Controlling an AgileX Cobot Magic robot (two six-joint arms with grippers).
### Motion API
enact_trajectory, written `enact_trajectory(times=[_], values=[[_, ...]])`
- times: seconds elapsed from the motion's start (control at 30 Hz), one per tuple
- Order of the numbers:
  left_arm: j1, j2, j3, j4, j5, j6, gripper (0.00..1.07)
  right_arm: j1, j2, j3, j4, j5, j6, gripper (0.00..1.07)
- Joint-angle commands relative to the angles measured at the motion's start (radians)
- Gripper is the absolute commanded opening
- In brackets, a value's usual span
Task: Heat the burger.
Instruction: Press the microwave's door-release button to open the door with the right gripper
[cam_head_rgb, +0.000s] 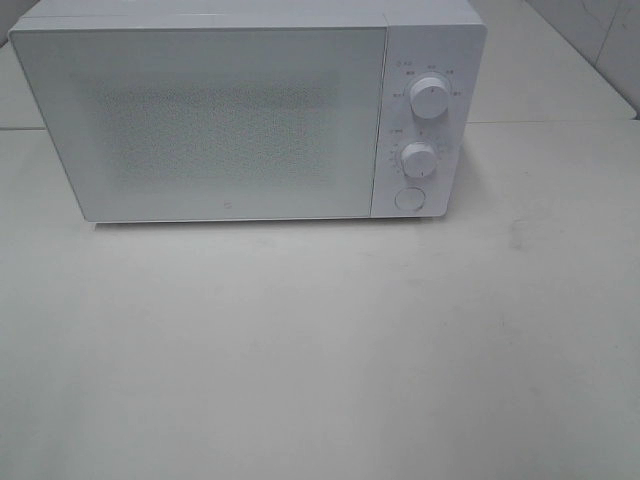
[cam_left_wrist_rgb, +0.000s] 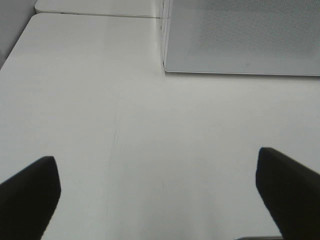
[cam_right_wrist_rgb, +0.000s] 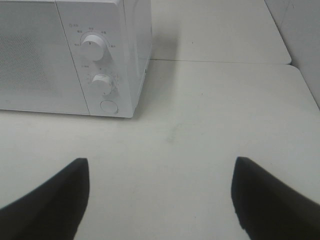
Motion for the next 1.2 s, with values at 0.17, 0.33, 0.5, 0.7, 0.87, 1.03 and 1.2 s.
enact_trajectory(times=[0.17, 0.33, 0.5, 0.7, 0.87, 1.03, 1.2], values=[[0.001, -0.006, 0.001, -0.001, -0.007, 0.002, 1.01, -0.004, 0.181, -0.004, -0.005, -0.188, -0.001, 0.76], [0.001, -0.006, 0.001, -0.001, -0.007, 0.002, 1.01, -0.004, 0.328, -0.004, -0.005, -0.307, -0.001, 0.76], [0.001, -0.006, 0.001, -0.001, -0.007, 0.002, 1.01, -0.004, 0.439, -0.004, -0.005, -0.381, 0.0, 0.76], [0.001, -0.006, 0.001, -0.001, -0.007, 0.002, 1.01, -0.004, 0.558, -0.003, -0.01, -0.469, 0.006, 0.76], [0.001, -0.006, 0.001, -0.001, -0.007, 0.002, 1.01, -0.004, 0.635, 0.049, -0.012, -0.634, 0.006, 0.76], [0.001, -0.006, 0.001, -0.001, -0.007, 0.002, 1.01, -0.004, 0.674, 0.132, -0.008, -0.798, 0.006, 0.76], [0.001, -0.006, 0.001, -0.001, -0.007, 0.002, 1.01, -0.004, 0.735, 0.229, -0.005, -0.978, 0.006, 0.75]])
